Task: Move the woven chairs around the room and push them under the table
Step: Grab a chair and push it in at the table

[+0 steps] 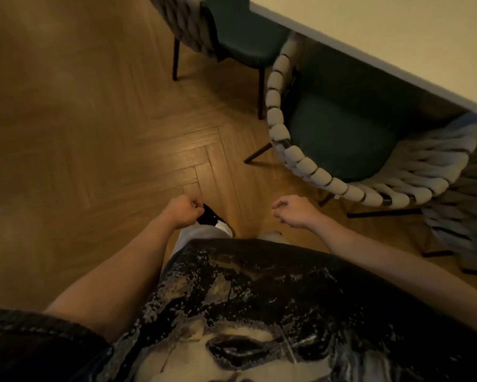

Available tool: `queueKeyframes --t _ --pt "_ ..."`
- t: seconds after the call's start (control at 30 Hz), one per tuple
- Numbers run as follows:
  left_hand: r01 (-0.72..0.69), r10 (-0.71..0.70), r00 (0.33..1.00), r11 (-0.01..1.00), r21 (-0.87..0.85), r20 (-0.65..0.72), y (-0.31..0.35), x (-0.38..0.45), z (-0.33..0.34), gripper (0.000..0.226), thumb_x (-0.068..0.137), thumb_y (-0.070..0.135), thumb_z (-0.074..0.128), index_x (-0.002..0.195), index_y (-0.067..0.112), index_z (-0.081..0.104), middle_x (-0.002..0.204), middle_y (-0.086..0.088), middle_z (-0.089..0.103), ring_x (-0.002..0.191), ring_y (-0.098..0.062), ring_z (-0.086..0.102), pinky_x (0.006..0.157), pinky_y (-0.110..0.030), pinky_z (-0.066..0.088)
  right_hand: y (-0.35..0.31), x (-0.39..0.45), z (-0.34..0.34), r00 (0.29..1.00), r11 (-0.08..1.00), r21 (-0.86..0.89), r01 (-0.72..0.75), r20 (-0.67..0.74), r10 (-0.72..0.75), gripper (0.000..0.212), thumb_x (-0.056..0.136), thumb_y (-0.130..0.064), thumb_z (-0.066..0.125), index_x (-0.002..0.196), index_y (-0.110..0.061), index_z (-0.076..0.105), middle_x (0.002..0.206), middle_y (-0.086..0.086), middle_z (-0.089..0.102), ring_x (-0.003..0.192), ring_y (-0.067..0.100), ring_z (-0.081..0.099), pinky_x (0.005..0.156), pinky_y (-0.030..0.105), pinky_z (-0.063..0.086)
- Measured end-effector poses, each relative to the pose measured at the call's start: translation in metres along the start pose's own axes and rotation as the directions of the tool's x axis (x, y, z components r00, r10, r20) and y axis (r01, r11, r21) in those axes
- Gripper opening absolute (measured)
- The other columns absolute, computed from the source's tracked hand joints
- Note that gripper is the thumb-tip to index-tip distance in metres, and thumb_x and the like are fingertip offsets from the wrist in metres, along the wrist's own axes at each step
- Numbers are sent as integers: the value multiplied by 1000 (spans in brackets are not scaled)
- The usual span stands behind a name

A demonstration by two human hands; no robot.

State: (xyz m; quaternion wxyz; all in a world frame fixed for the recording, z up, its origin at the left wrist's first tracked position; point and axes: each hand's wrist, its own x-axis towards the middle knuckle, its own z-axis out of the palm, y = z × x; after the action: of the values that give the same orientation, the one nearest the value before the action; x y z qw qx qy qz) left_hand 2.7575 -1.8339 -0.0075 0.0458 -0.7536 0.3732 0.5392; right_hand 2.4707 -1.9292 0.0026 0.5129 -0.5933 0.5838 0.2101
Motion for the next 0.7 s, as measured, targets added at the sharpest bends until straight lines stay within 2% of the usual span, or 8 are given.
queueKeyframes --t 0.13,0.27,0.33,0.5,0.6,0.7 --pt "15 -14 1000 998 -64 16 -34 5 -37 18 97 18 58 113 13 67 100 -10 73 88 -24 71 82 -37 56 -55 21 2 999 999 -36 32 37 -30 22 99 -29 64 119 -23 69 116 -4 66 110 16 63 95 37 54" --pt "35 -35 999 991 -128 1 -63 11 -75 15 99 18 57 110 14 66 103 -10 72 91 -26 70 82 -36 55 -104 44 11 998 992 -112 49 42 -44 18 97 -32 65 113 -24 70 116 -2 68 112 19 64 97 38 53" --pt "42 -45 999 985 -165 -10 -77 15 -94 14 99 19 57 110 14 66 103 -11 72 92 -25 69 81 -35 53 -129 56 15 996 984 -163 73 60 -64 17 97 -32 65 111 -24 70 111 -3 68 110 19 64 99 38 52" --pt "93 -103 994 961 -262 -23 -103 27 -142 13 99 17 58 109 12 65 103 -14 72 91 -27 68 78 -35 53 -196 84 7 985 967 -207 147 120 -125 7 96 -27 66 102 -30 66 96 -8 66 97 13 64 87 31 53" --pt "122 -141 989 943 -309 -40 -113 41 -171 12 98 16 58 105 10 66 102 -15 71 91 -28 68 80 -37 54 -236 108 0 981 960 -218 175 119 -152 7 96 -27 66 100 -32 66 102 -6 68 97 13 65 89 33 55" --pt "147 -172 984 926 -347 -41 -119 59 -204 10 97 17 58 100 13 66 103 -13 70 91 -26 68 77 -37 56 -277 138 -15 976 942 -273 196 148 -161 16 96 -28 66 111 -25 70 110 -2 67 104 17 64 91 32 52"
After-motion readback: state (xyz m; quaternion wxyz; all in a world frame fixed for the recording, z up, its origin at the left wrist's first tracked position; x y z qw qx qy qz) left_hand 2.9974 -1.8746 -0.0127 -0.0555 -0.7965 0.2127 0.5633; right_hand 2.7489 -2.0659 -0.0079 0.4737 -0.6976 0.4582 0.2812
